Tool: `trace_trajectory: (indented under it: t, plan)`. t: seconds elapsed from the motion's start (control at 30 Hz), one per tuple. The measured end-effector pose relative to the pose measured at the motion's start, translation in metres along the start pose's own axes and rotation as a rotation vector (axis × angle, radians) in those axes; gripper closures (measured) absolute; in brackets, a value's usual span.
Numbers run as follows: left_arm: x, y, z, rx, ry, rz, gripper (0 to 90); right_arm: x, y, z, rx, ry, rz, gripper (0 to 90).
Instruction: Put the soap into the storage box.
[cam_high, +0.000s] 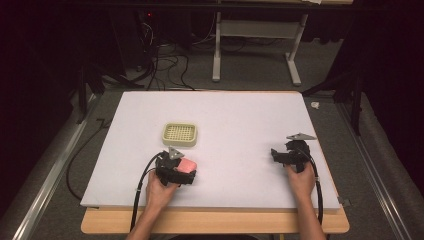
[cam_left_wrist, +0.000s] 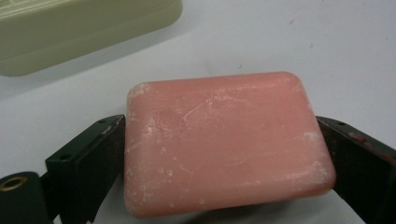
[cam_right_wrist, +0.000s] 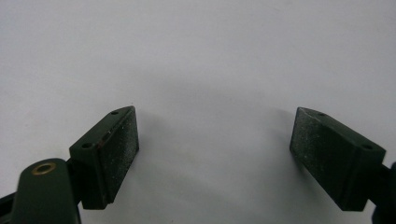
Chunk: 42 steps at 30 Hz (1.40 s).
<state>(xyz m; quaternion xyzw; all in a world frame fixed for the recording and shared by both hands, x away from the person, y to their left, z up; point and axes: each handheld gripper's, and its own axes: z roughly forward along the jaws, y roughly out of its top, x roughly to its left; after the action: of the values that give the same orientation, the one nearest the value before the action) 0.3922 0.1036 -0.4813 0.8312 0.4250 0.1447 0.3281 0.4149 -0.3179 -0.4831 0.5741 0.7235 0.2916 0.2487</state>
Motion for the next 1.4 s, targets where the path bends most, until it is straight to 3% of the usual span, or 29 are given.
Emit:
trace_trajectory:
  t: [0.3,1.0,1.4]
  plan:
    - [-0.003,0.0,0.0,-0.006,0.019,0.008,10.1,0.0,0.0,0.0,0.0,0.0,0.0,16.1]
    - [-0.003,0.001,-0.002,-0.011,0.015,0.007,13.8,0.0,0.0,0.0,0.0,0.0,0.0,16.1]
    - [-0.001,0.005,-0.014,-0.042,0.007,-0.001,13.8,0.0,0.0,0.0,-0.001,0.0,-0.004,16.1]
